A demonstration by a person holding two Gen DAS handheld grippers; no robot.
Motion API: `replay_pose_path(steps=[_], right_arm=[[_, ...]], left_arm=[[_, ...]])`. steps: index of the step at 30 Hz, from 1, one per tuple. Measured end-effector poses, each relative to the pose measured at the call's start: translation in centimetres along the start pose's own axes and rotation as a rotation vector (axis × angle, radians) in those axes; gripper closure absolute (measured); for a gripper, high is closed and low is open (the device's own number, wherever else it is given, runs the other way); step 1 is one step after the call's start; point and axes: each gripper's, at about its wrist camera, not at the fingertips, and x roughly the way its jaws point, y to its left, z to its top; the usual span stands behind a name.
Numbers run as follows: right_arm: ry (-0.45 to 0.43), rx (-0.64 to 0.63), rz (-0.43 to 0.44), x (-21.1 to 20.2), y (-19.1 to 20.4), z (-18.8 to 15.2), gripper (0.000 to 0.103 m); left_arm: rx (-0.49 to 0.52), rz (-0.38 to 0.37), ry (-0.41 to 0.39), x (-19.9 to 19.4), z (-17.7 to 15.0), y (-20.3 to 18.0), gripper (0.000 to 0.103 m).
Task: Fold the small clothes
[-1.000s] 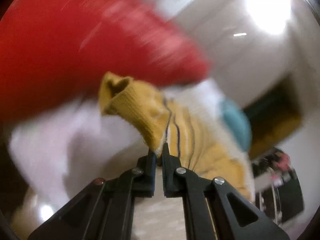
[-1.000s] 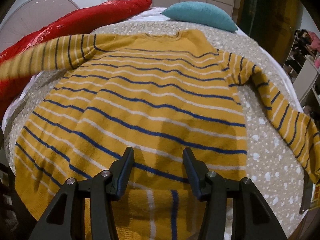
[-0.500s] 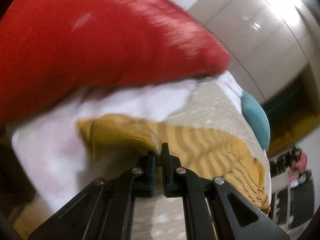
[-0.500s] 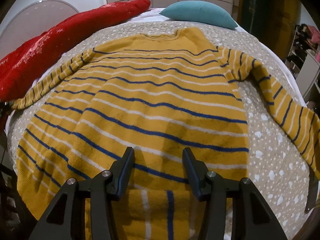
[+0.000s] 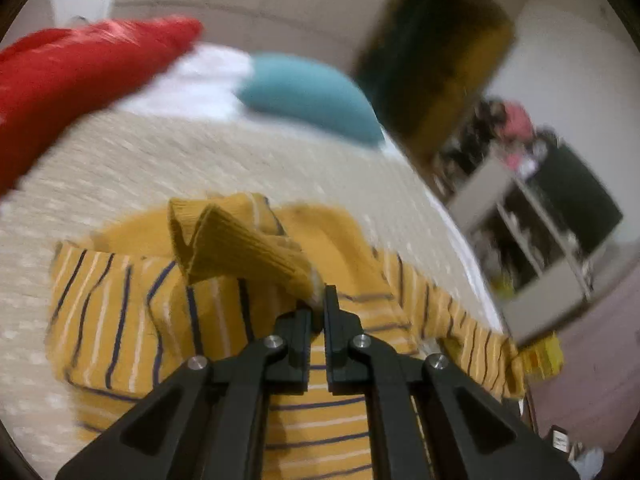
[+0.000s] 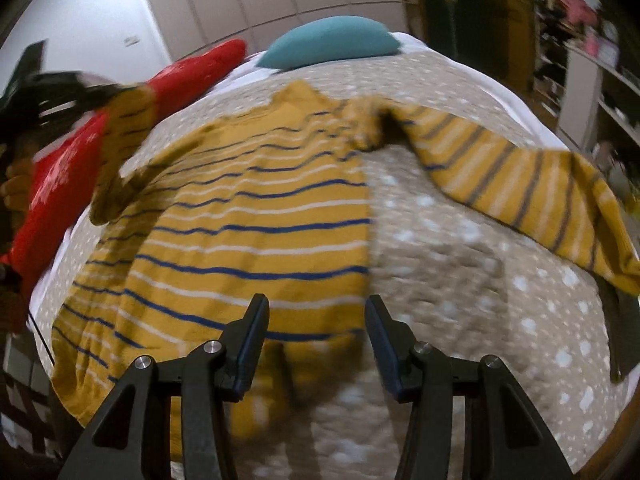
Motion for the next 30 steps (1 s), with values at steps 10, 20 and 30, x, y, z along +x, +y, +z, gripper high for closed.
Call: replay_pose_path(steps=[10, 20, 30], right_arm=[[-0.011, 0.097, 0.010, -0.8, -4.2, -0.1, 0.049], [-0.032, 0.030, 0.175, 2.1, 0.9, 7.2, 0.039], [0.133, 0.078, 0.091, 14.5, 4.7, 14.5, 0.086]], left_arm=[[-0.031, -0.050, 0.129, -2.8, -6.1, 0.8, 0.044], [-0.047, 0.332, -0.075, -18.9, -13.4, 7.7, 0.033], [-0.288, 0.548, -0.178, -28.7, -21.7, 17.1, 0.031]])
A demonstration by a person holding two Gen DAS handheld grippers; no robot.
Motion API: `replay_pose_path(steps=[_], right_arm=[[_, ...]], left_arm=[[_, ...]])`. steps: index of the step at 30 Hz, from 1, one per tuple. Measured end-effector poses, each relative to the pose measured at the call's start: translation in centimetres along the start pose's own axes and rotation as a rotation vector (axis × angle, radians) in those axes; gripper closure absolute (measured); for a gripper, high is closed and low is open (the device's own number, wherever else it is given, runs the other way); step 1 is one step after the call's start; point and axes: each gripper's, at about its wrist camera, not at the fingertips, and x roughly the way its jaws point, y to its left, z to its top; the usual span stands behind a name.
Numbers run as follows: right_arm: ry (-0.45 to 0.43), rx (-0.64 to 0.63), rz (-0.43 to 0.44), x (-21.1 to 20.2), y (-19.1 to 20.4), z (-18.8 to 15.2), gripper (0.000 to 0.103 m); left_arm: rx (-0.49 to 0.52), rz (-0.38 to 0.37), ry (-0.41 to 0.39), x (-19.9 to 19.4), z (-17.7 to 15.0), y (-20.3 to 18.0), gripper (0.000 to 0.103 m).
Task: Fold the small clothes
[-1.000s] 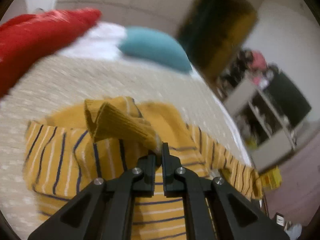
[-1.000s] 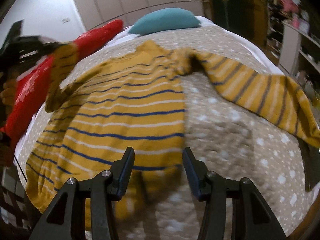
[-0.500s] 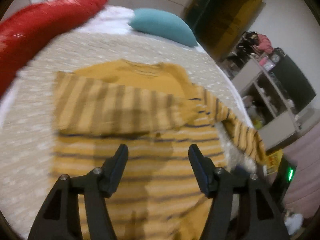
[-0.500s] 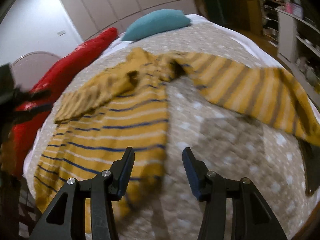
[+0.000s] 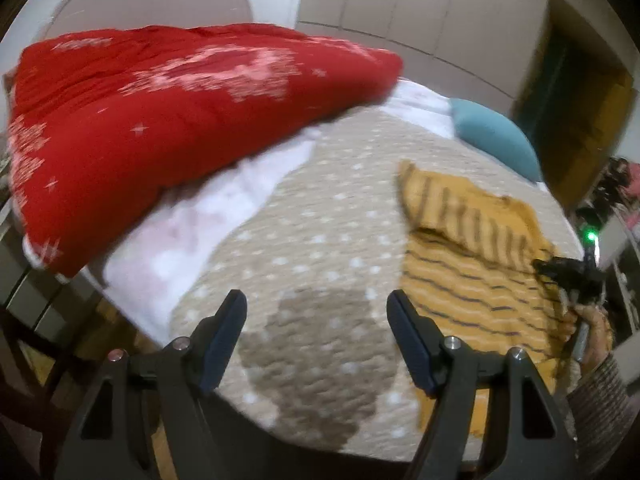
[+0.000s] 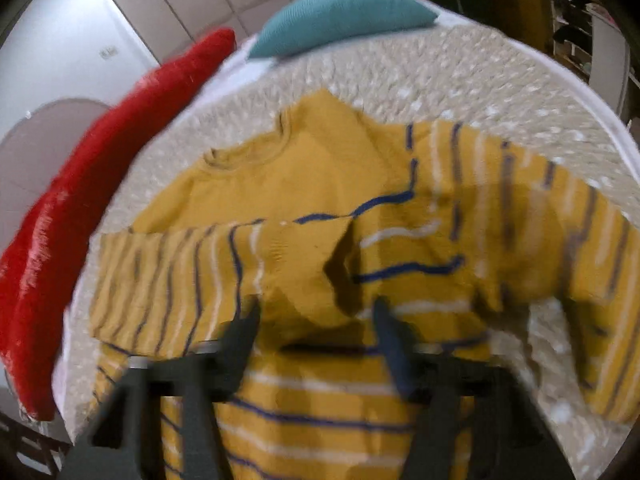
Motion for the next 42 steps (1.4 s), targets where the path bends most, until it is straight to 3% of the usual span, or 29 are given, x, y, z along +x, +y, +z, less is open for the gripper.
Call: replay_pose_path(steps=[2, 6, 10, 12, 17, 19, 23, 24, 32, 34, 35, 36, 39, 42], right_arm=[[-0.004, -0.002, -0.015, 0.3, 0.0, 0.2, 0.086], [-0.028, 0.079, -0.125, -0.1, -2.2, 0.6, 0.087], [-0.068, 0.147, -0.032, -3.7, -4.4, -0.6, 0.081], [-0.101, 0.164, 0.003, -6.3, -5.6, -2.5, 0.068], [-0.154, 0.183, 0.023, -12.9, -9.8, -7.9, 0.067], [-0.207, 0.147, -0.039, -16.5, -11.6, -9.7, 0.066], [-0.307, 0.046, -0.275, -22.1, -14.6, -11.7, 0.036], [-0.311, 0.028, -0.320, -22.6, -15.2, -11.8, 0.033], [-0.235, -0.027, -0.469, -20.2, -19.5, -11.9, 0.033], [-0.218, -0.047, -0.500, -19.2, -20.0, -11.6, 0.048], [-0.195, -0.055, -0.512, -18.5, -20.3, -11.3, 0.080], [-0.170, -0.054, -0.513, -18.0, -20.7, -11.1, 0.097], [-0.202, 0.000, -0.458, -19.5, -22.2, -10.0, 0.098], [-0.309, 0.159, -0.364, -23.6, -25.0, -8.3, 0.098]], left_arm=[[-0.005, 0.008, 0.000, 0.6, -0.6, 0.3, 0.031], [0.014, -0.023, 0.029, 2.2, -1.3, -0.9, 0.031], [0.083, -0.082, 0.036, 3.0, -2.0, -4.3, 0.031], [0.125, -0.106, 0.049, 3.5, -2.3, -6.2, 0.031], [0.215, -0.149, 0.082, 4.5, -3.1, -10.4, 0.031], [0.247, -0.170, 0.090, 4.9, -3.4, -11.8, 0.031], [0.277, -0.192, 0.121, 5.8, -4.1, -13.7, 0.031], [0.278, -0.196, 0.135, 6.1, -4.2, -14.1, 0.031], [0.276, -0.210, 0.171, 6.2, -4.4, -15.5, 0.031], [0.277, -0.205, 0.162, 5.9, -4.3, -15.3, 0.031], [0.274, -0.204, 0.159, 5.8, -4.2, -15.2, 0.031], [0.269, -0.201, 0.156, 5.7, -4.0, -14.9, 0.031], [0.253, -0.197, 0.152, 5.6, -3.7, -14.3, 0.031], [0.222, -0.211, 0.158, 5.8, -3.5, -13.8, 0.031]])
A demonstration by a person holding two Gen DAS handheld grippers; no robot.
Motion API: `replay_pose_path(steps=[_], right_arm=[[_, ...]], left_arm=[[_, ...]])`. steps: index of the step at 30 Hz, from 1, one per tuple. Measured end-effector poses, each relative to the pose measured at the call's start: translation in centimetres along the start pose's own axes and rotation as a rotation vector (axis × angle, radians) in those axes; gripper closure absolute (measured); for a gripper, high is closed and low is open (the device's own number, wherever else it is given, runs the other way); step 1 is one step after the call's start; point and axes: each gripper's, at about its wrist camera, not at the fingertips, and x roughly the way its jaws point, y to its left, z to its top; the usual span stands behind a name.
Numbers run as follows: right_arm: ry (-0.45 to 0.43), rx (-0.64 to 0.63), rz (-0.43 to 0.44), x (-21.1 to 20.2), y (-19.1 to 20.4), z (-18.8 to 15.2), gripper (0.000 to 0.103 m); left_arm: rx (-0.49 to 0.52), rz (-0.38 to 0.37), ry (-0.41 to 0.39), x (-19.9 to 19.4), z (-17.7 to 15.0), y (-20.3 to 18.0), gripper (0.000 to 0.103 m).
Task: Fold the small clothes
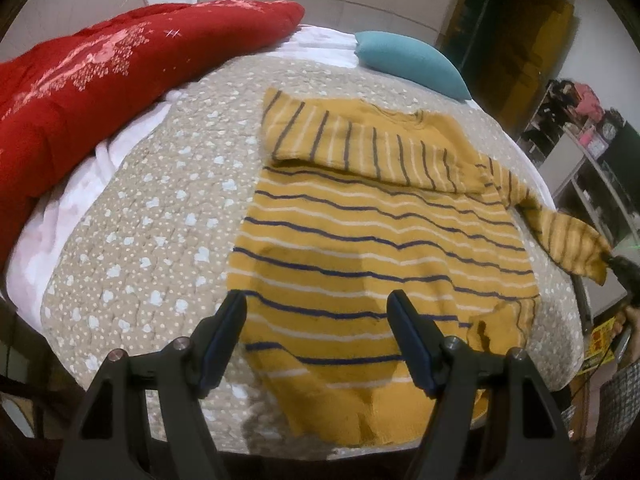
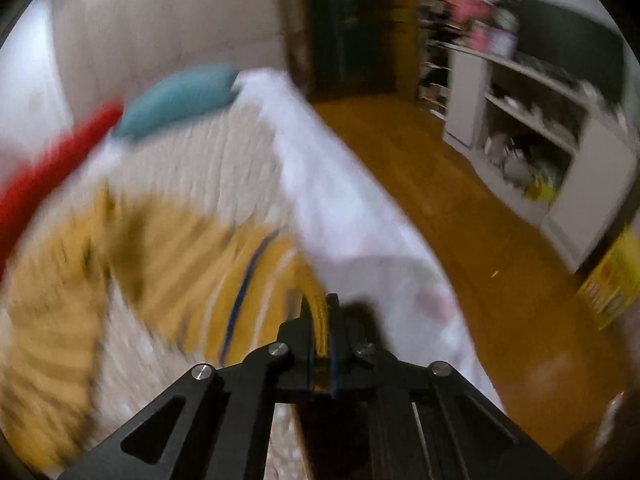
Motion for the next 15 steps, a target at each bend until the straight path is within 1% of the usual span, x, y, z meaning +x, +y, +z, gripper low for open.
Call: replay_pose_path(steps=[2, 3, 5, 7, 9, 11, 13, 15], right_arm=[[-0.038, 0.151, 0.030, -1.2, -3.5, 2.1, 0.098], [-0.051, 0.203, 0.020, -1.5, -4.7, 2.8, 0.098], [-0.060, 0.282, -0.008, -1.7, -6.7, 4.2, 0.098], [-0.041, 0.325, 0.010, -1.4, -7.1, 5.2, 0.098], [-0.024, 0.323, 0.041, -1.6, -5.7, 6.1, 0.098], [-0.002, 0.305, 0.118, -1.7, -3.3, 6.8, 0.098], [0.024, 0.283, 0.203, -1.5, 0.0, 7.5, 0.098], [0.050, 0.229, 0.271, -1.1, 4.5, 8.3, 0.098]], left_arm=[[-0.012, -0.013, 0.005, 0.2, 0.0, 0.3, 0.031], [-0.014, -0.017, 0.008, 0.4, 0.0, 0.4, 0.031], [-0.017, -0.025, 0.010, 0.6, -0.1, 0.5, 0.031], [-0.019, -0.032, 0.006, 0.6, -0.2, 0.6, 0.031], [-0.025, -0.038, -0.001, 0.5, -0.2, 0.9, 0.031], [-0.034, -0.044, -0.010, 0.4, -0.2, 1.2, 0.031], [-0.039, -0.048, -0.021, 0.2, -0.4, 1.5, 0.031], [-0.038, -0.047, -0.035, 0.0, -0.6, 2.0, 0.031]])
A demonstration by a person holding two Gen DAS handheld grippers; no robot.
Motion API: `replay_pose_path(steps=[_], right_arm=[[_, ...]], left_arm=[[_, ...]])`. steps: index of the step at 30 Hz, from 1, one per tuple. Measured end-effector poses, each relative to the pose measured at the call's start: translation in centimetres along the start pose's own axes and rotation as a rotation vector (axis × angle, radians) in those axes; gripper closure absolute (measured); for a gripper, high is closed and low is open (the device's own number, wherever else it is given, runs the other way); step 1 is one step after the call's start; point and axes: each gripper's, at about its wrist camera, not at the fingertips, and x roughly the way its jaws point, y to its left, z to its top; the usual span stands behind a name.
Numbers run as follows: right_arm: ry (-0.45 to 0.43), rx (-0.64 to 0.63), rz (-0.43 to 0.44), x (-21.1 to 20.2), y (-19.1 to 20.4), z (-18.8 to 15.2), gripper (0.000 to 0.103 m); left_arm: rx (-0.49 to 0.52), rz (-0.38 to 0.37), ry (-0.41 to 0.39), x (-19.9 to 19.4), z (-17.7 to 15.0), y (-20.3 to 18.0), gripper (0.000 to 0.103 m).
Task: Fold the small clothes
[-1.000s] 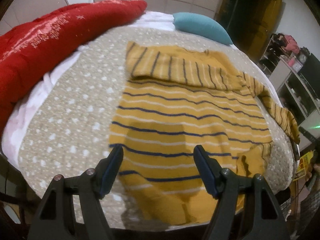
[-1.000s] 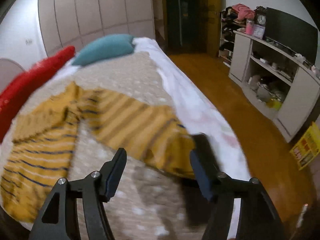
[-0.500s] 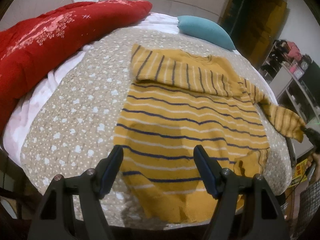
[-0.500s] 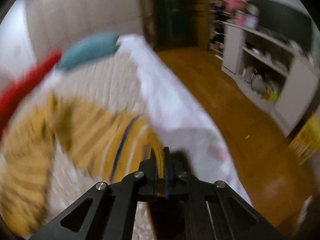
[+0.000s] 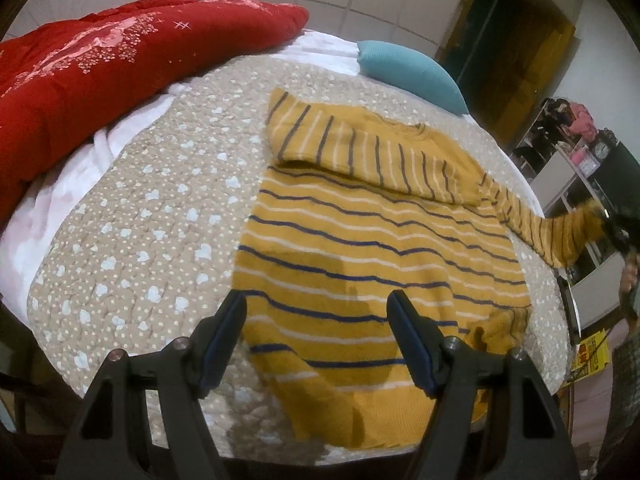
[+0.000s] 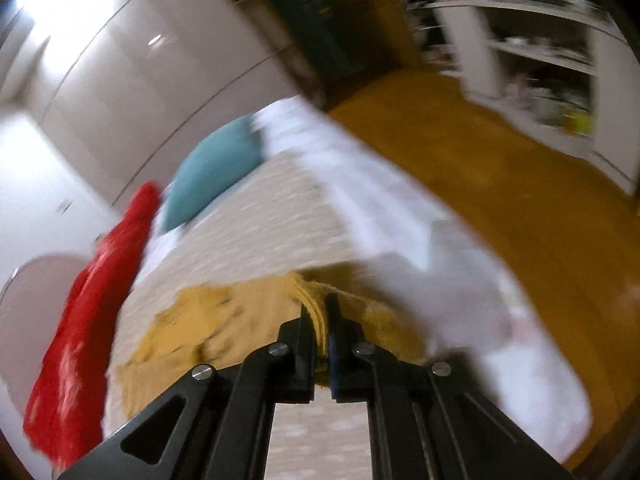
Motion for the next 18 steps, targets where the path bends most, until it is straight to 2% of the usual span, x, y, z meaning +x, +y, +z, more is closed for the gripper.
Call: replay_pose_path(steps=[5, 11, 14, 18], right_arm=[[0.139, -0.117, 0.176, 5.3, 12.1, -2.0, 0.098], [0.285, -0.284, 0.287, 13.5, 26.3, -7.5, 0.098], [0.375, -0.321, 0.316, 18.2, 31.4, -10.9, 0.098], [0.477, -0.336, 0.329, 23.9, 35.6, -15.1, 0.098]], left_arm=[[-0.018, 0.011, -0.022, -0.6, -0.6, 2.0, 0.031], [-0.061, 0.016, -0.056, -1.4, -1.6, 5.5, 0.031], [-0.075, 0.033, -0.065, -1.5, -2.2, 7.2, 0.031], [-0.108, 0.031, -0.068, -1.3, -2.8, 9.2, 0.031]])
